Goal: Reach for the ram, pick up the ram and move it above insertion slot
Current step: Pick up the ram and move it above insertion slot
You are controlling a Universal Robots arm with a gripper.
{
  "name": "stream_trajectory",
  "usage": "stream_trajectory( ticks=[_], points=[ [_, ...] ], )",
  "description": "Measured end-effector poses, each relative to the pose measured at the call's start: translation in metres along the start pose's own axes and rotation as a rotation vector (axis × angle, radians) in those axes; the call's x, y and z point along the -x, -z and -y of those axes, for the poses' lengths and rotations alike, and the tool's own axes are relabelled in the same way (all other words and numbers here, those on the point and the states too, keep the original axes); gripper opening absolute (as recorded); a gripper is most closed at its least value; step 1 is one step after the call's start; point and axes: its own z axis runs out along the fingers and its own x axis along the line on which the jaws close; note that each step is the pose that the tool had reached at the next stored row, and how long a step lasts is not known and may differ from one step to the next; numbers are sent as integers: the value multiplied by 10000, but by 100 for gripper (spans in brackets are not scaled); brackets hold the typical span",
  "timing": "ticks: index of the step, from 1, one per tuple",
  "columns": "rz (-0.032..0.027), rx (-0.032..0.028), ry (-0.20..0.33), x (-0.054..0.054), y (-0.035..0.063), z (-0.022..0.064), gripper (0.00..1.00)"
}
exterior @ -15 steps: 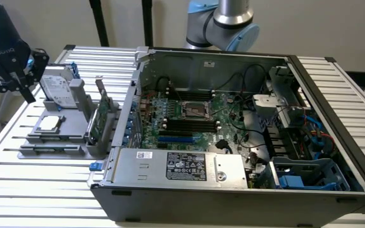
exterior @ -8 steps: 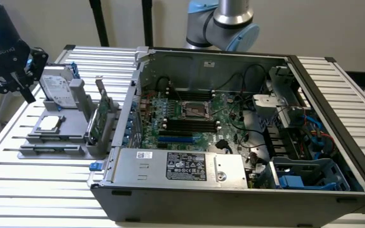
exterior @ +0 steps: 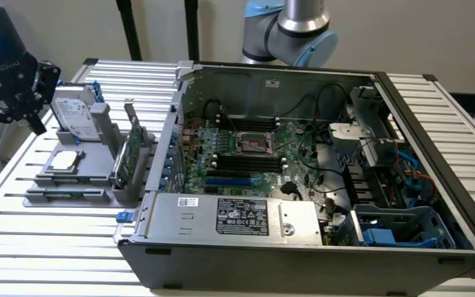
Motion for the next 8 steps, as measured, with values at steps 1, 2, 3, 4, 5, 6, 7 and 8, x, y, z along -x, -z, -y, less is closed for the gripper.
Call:
stream_trajectory(
  ticks=[1,2,3,4,5,6,7,8],
  points=[
    [-7,-1,192,0,-1,0,11],
    [-14,-1,377,0,-2,0,11],
    [-21,-1,551,0,-3,0,11],
    [-28,-1,737,0,-4,0,11],
    [-35,-1,915,0,-5,0,11],
    [-41,-2,1096,0,-6,0,11],
    [-49,-2,1280,0,-7,0,11],
    [-55,-3,1461,0,-8,0,11]
  ],
)
